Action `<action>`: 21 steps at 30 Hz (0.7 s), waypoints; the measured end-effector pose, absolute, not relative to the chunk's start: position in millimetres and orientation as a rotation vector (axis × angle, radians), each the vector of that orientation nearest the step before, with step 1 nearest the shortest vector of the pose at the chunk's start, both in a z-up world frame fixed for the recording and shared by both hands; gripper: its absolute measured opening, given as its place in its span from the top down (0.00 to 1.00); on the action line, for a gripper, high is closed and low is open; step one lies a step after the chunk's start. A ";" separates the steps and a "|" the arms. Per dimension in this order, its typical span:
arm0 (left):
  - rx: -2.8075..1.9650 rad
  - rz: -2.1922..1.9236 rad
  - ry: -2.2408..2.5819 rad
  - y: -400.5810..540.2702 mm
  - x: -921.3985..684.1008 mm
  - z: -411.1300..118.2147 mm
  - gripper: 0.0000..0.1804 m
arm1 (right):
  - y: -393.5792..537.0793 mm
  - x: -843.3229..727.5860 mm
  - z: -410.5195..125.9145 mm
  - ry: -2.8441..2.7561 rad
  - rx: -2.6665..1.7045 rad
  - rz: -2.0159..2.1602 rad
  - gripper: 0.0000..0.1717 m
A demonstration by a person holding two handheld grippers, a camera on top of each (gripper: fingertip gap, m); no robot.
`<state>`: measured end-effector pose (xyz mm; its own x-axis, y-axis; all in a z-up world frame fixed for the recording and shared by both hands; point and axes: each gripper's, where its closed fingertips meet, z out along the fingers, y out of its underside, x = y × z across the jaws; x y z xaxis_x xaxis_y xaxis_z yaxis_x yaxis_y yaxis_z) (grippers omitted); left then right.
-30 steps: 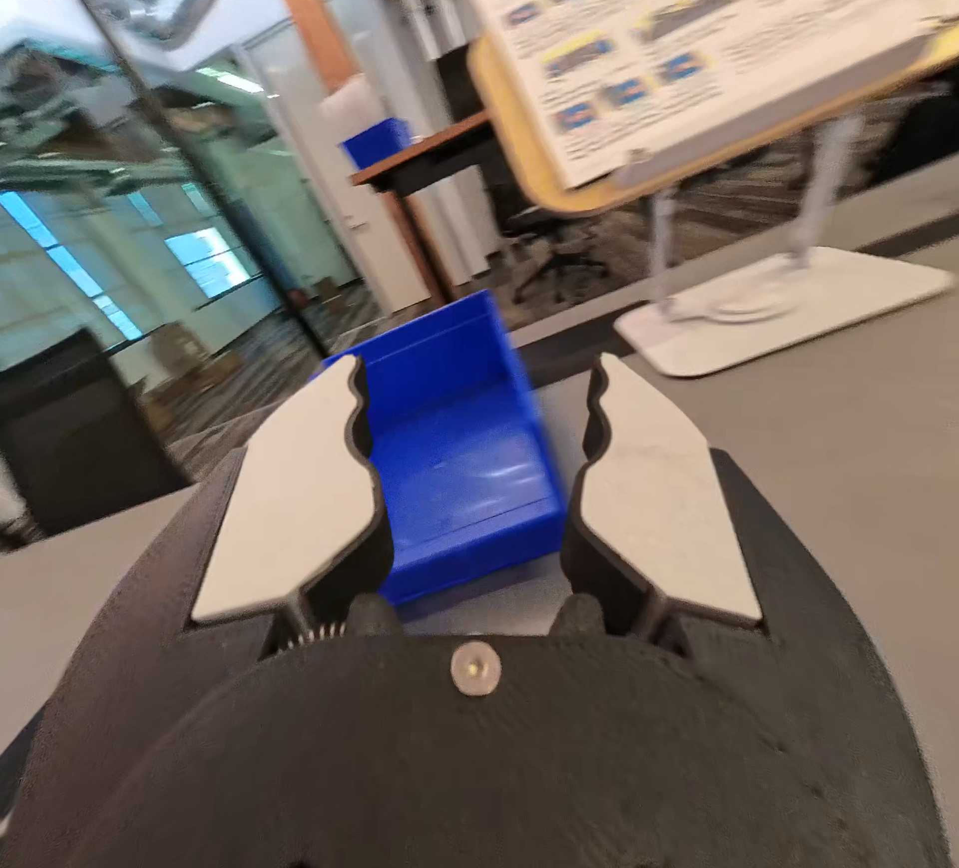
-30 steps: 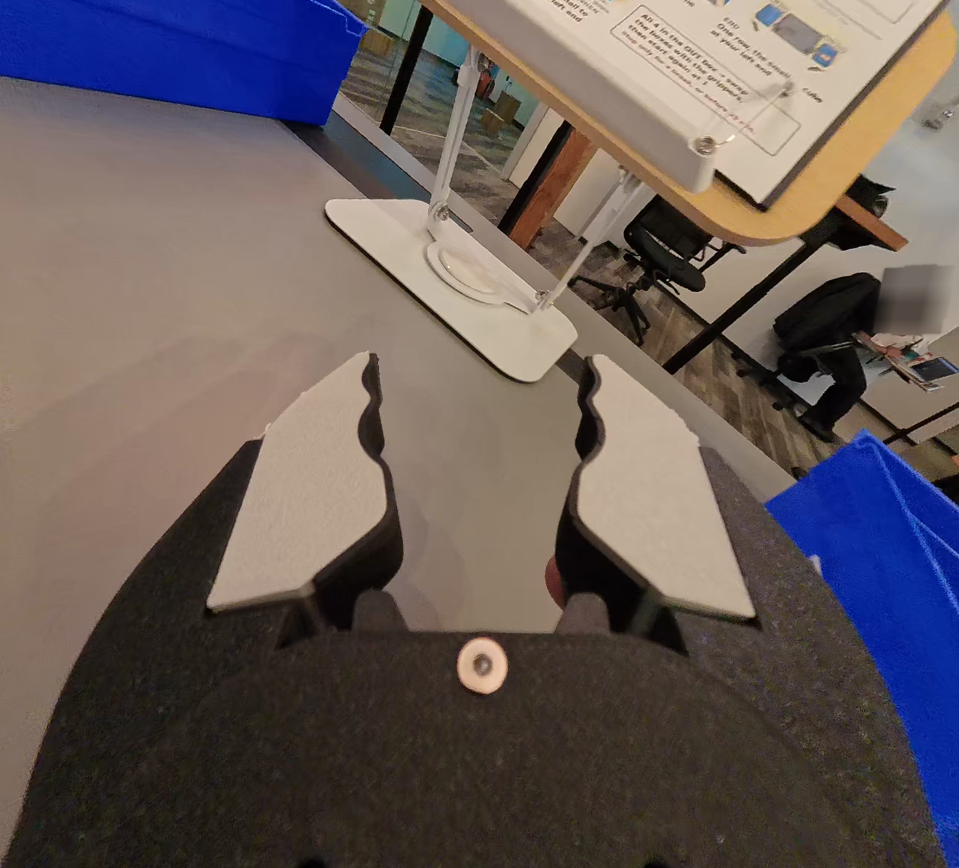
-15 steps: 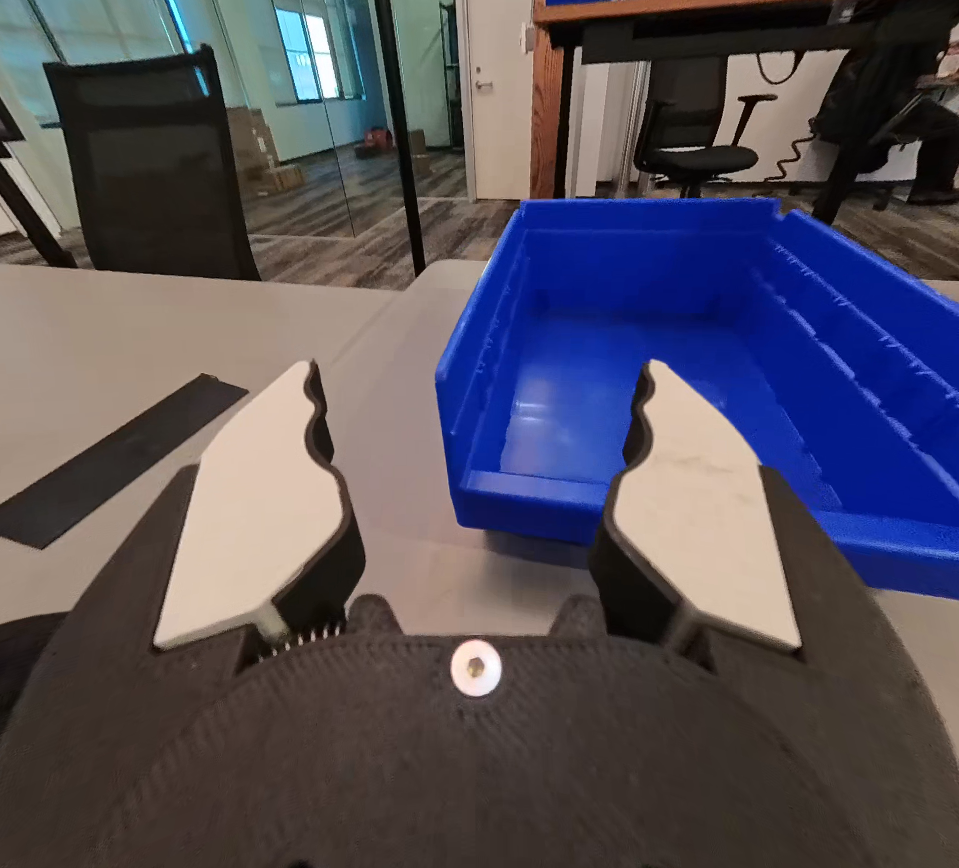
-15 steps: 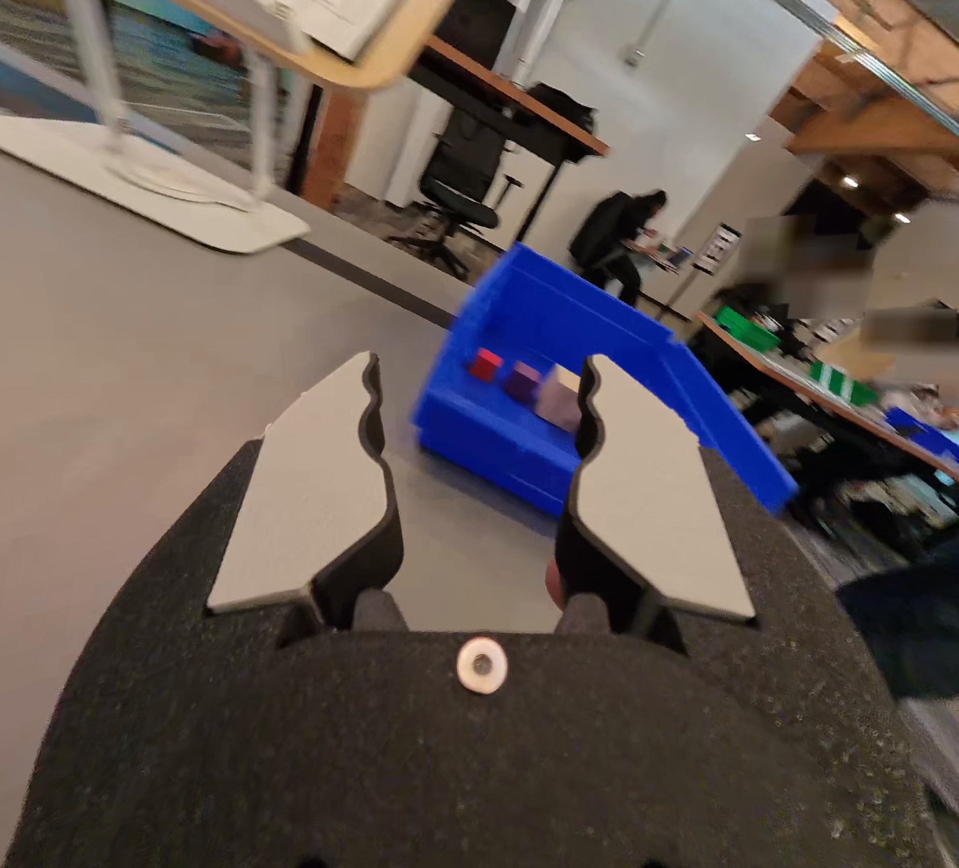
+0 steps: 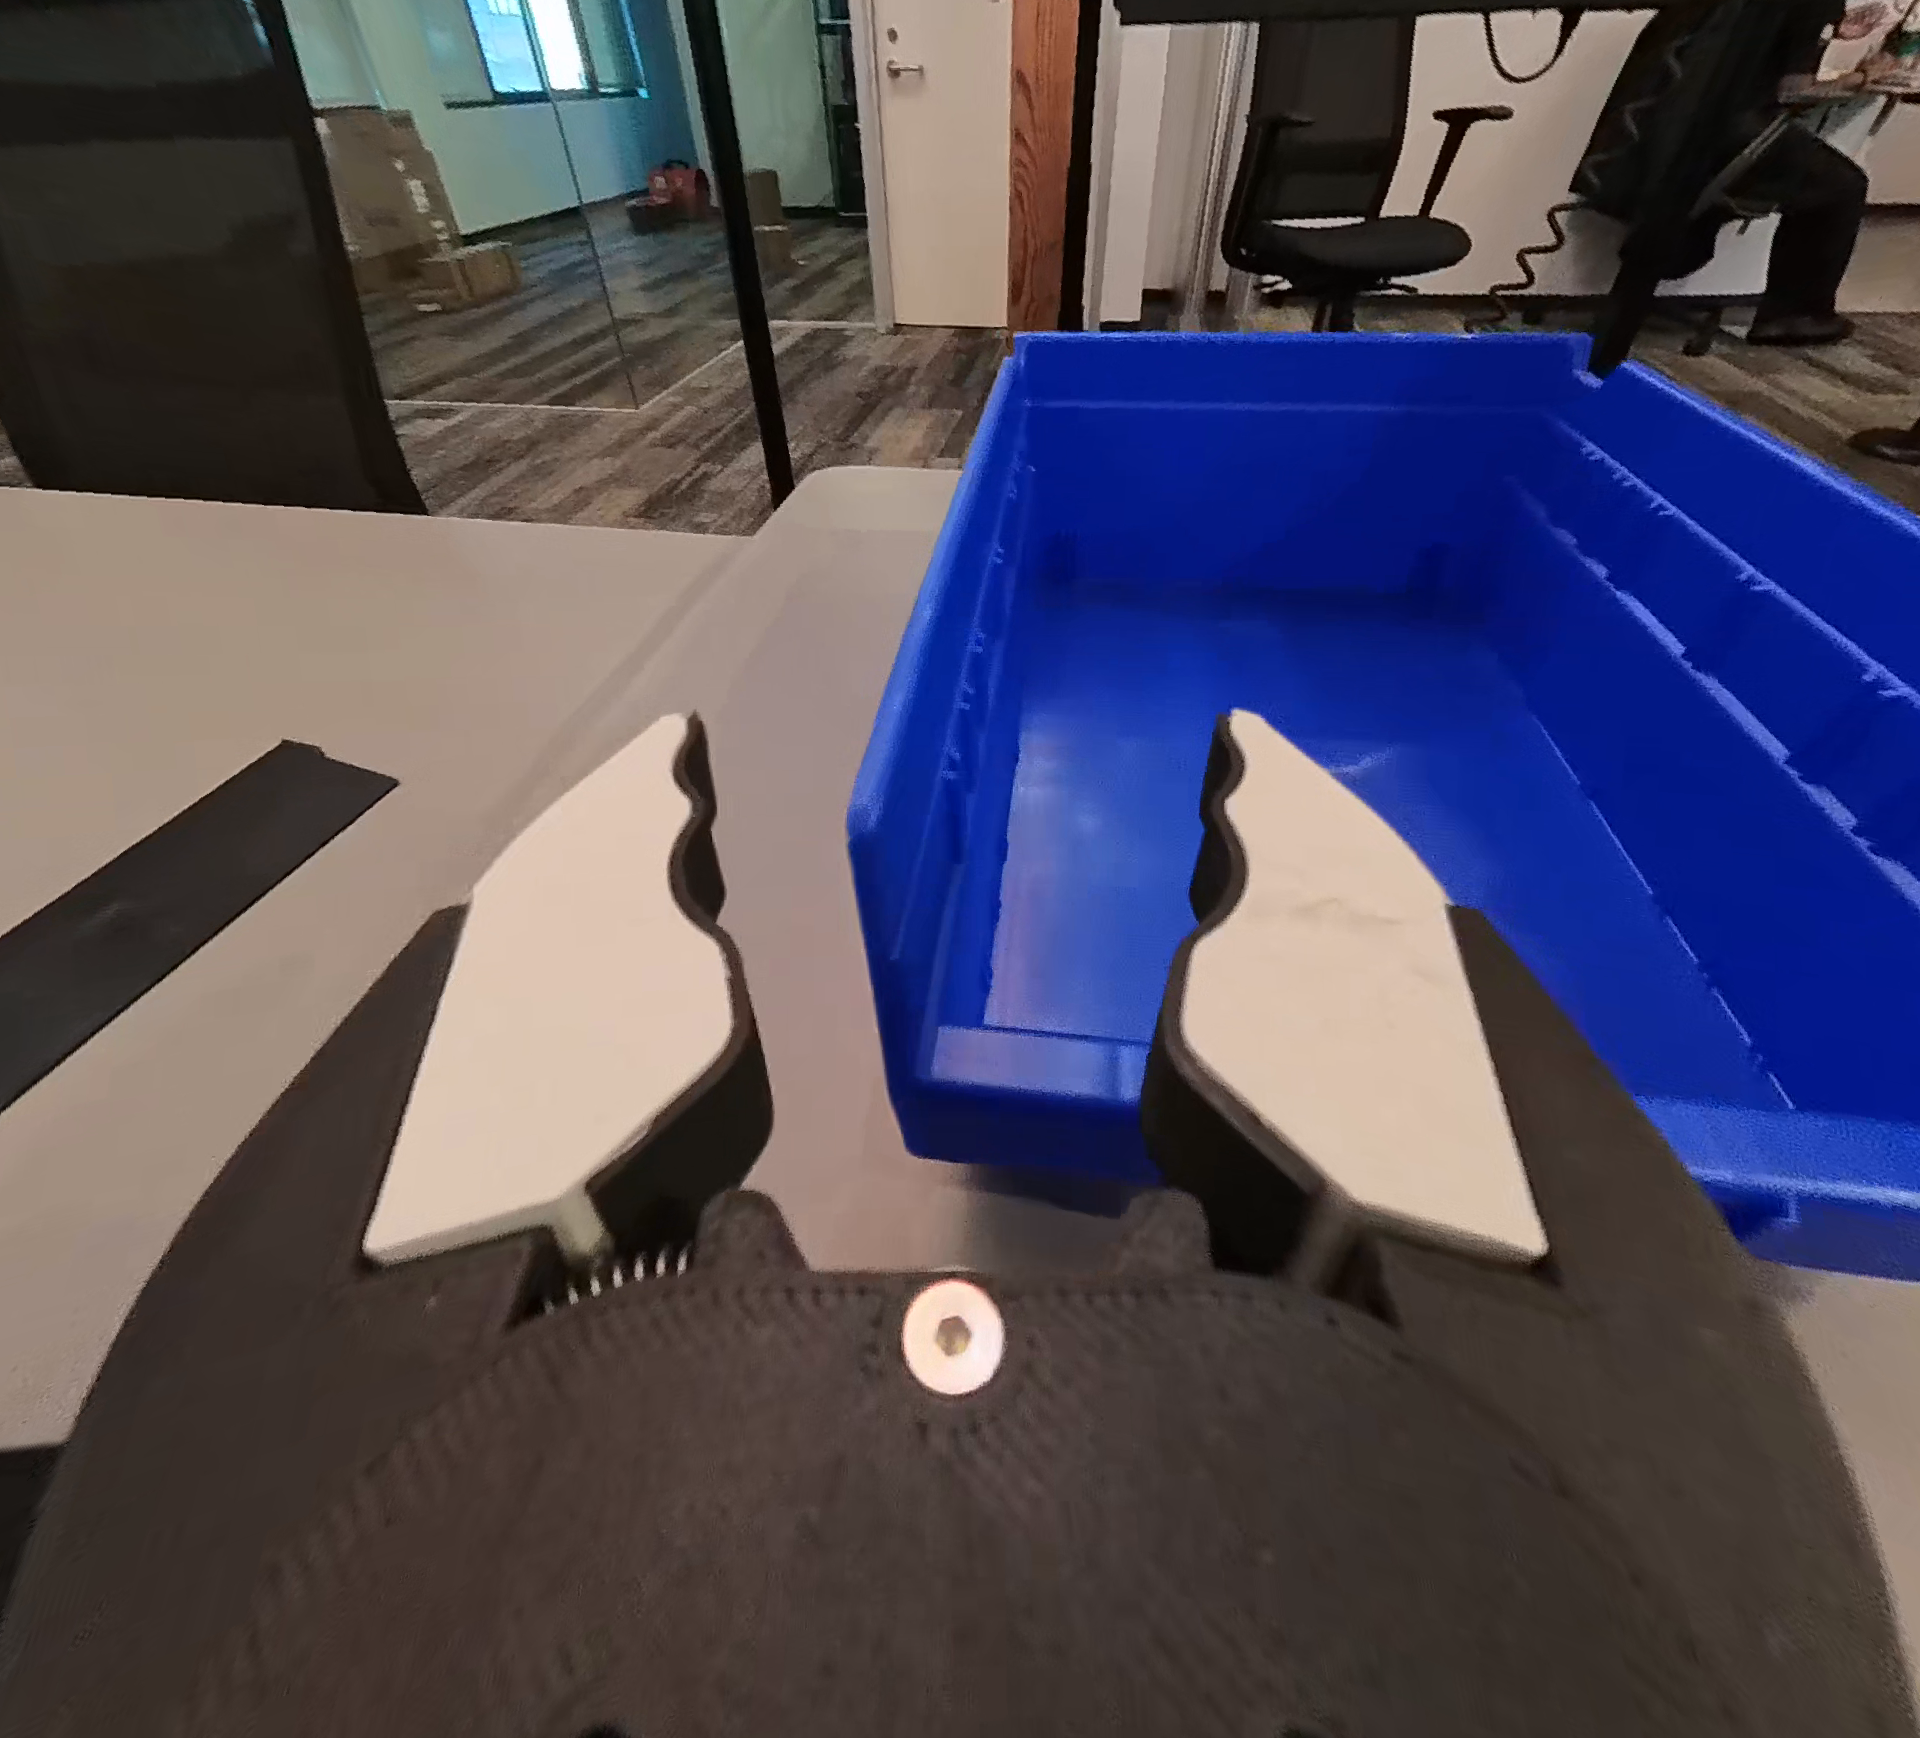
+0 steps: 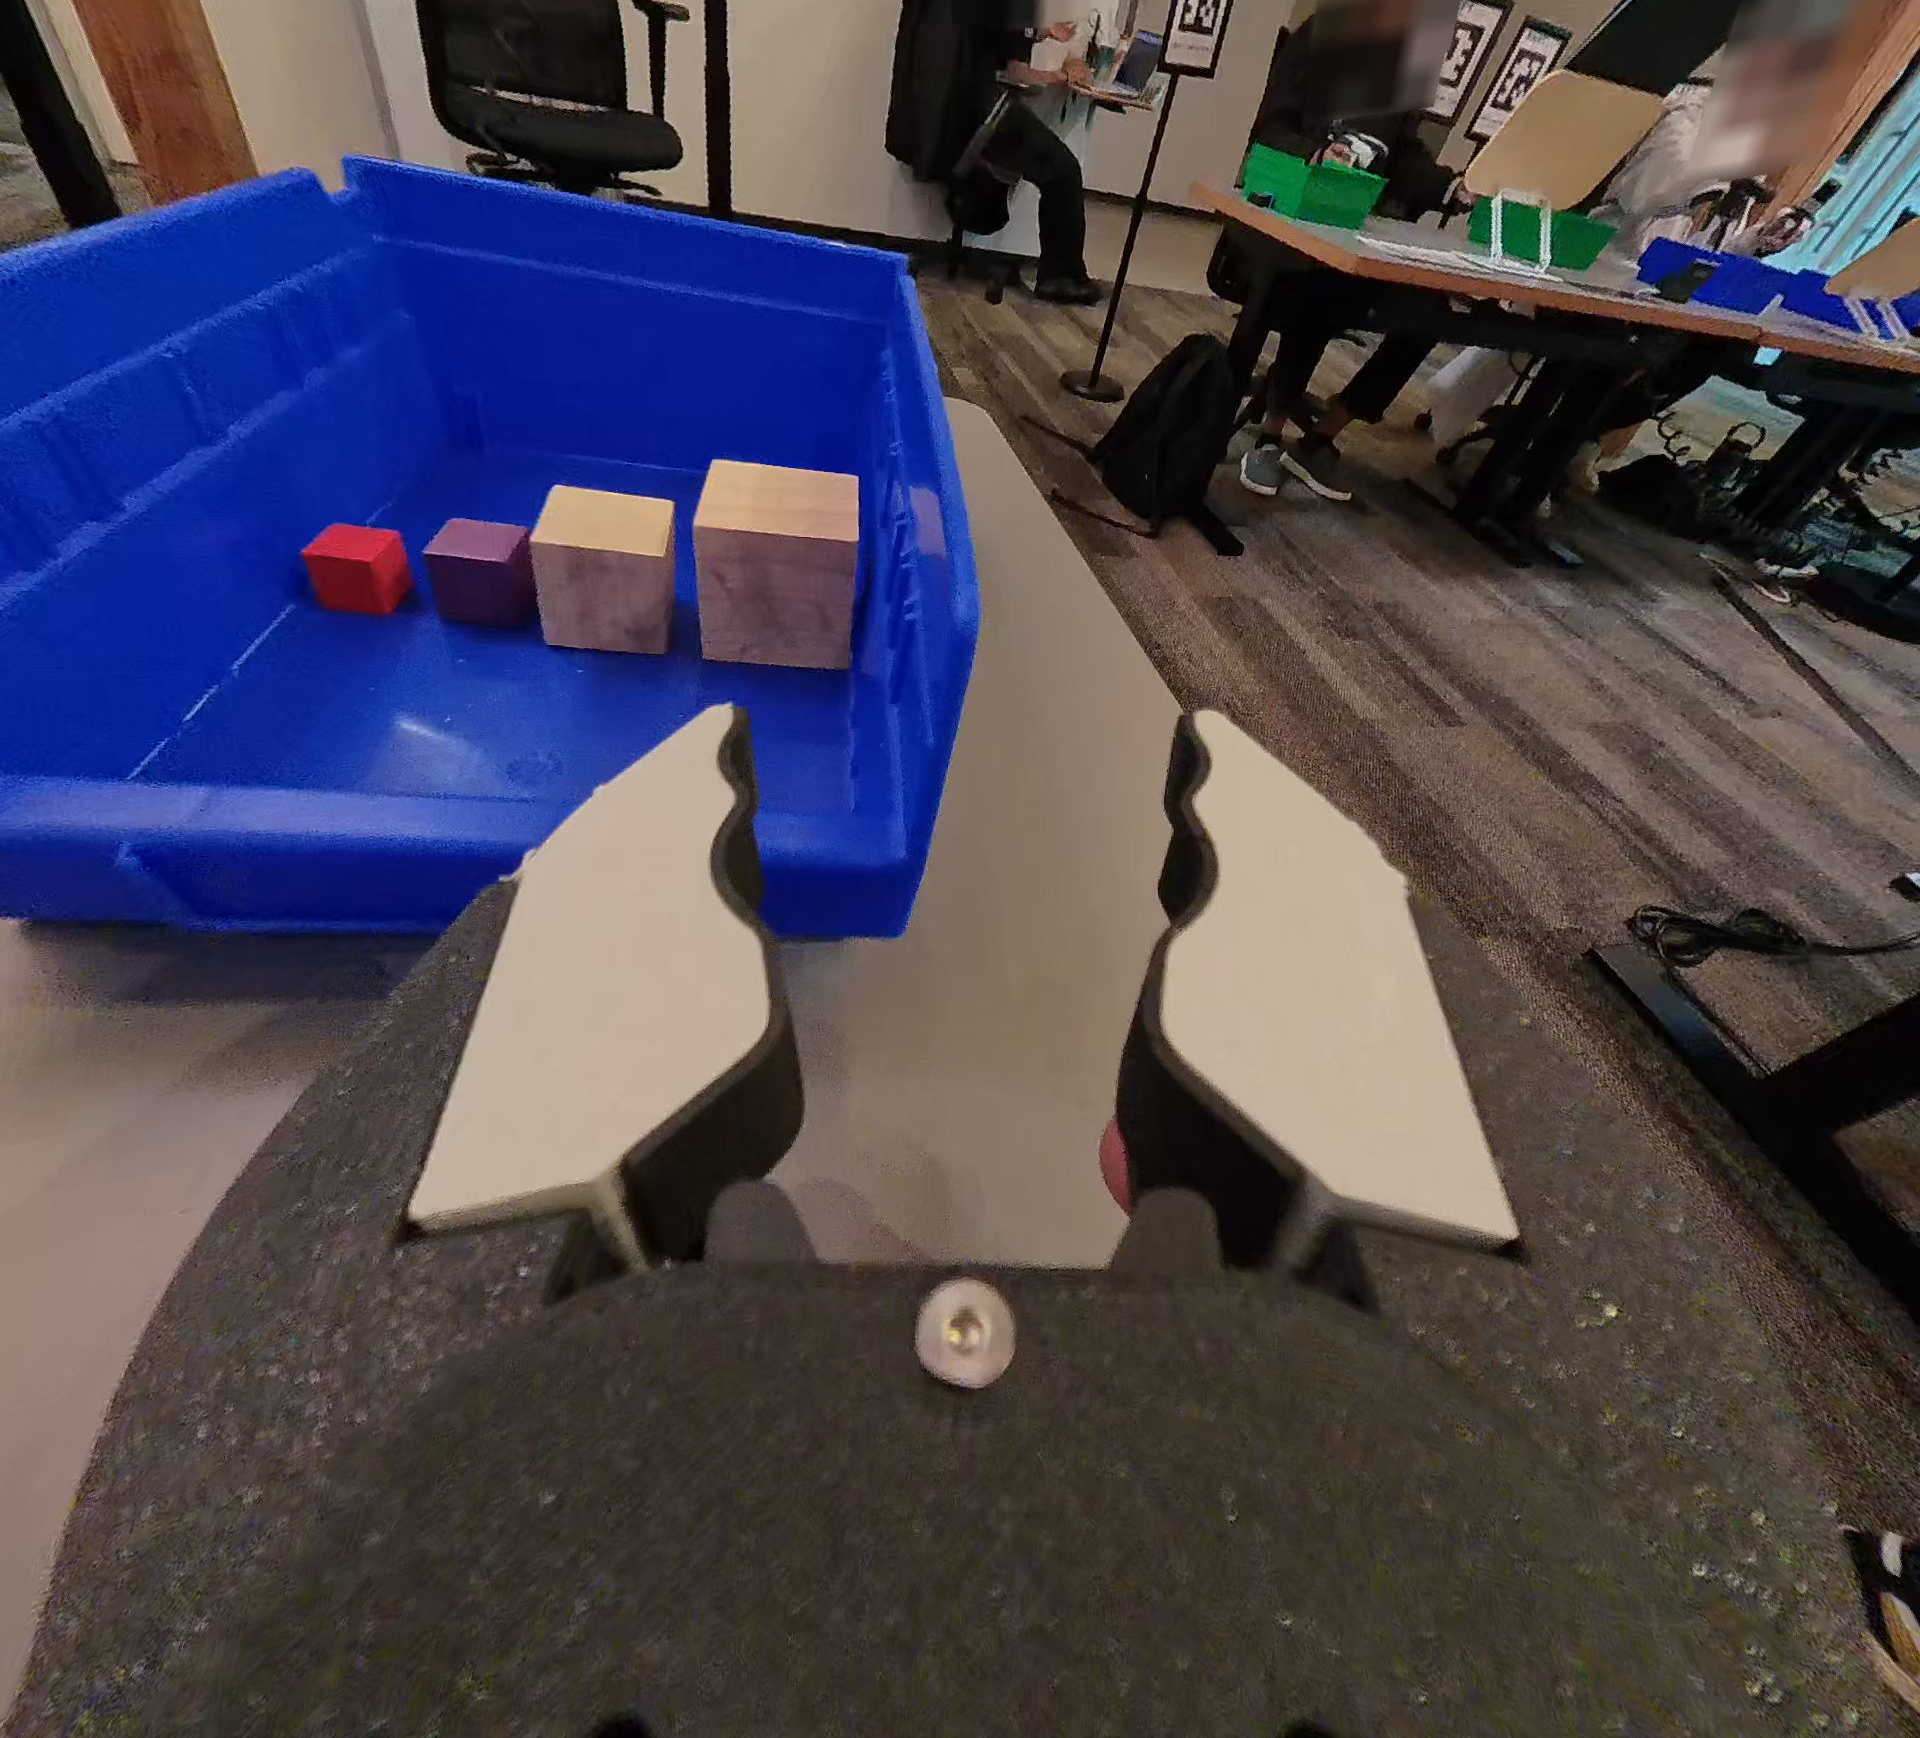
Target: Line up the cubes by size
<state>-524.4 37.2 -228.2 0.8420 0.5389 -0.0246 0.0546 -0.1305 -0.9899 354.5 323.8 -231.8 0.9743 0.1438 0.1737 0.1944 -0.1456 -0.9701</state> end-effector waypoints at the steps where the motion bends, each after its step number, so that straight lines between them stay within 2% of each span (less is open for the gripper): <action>1: -1.682 0.441 -0.459 39.7 -524.0 -229.8 0.52 | 327.9 354.4 -232.0 -0.258 -1.723 -0.042 0.59; 7: -1.720 0.397 -0.430 53.2 -521.8 -234.1 0.62 | 355.2 348.6 -249.4 -0.317 -1.836 -0.045 0.64; 10: -1.718 0.377 -0.447 54.0 -524.3 -234.8 0.67 | 363.9 349.7 -250.7 -0.310 -1.849 -0.030 0.74; 13: -1.699 0.330 -0.472 51.9 -527.0 -234.2 0.84 | 366.6 345.9 -253.9 -0.339 -1.868 -0.010 0.86; 16: -1.707 0.286 -0.495 52.1 -529.6 -236.9 0.92 | 367.1 345.2 -254.0 -0.344 -1.867 -0.012 0.90; 18: -1.712 0.283 -0.490 52.8 -529.0 -237.3 0.93 | 367.1 346.2 -253.7 -0.333 -1.869 0.005 0.96; 21: -1.708 0.268 -0.490 52.1 -527.9 -237.1 0.98 | 366.9 344.2 -254.2 -0.341 -1.874 0.048 0.97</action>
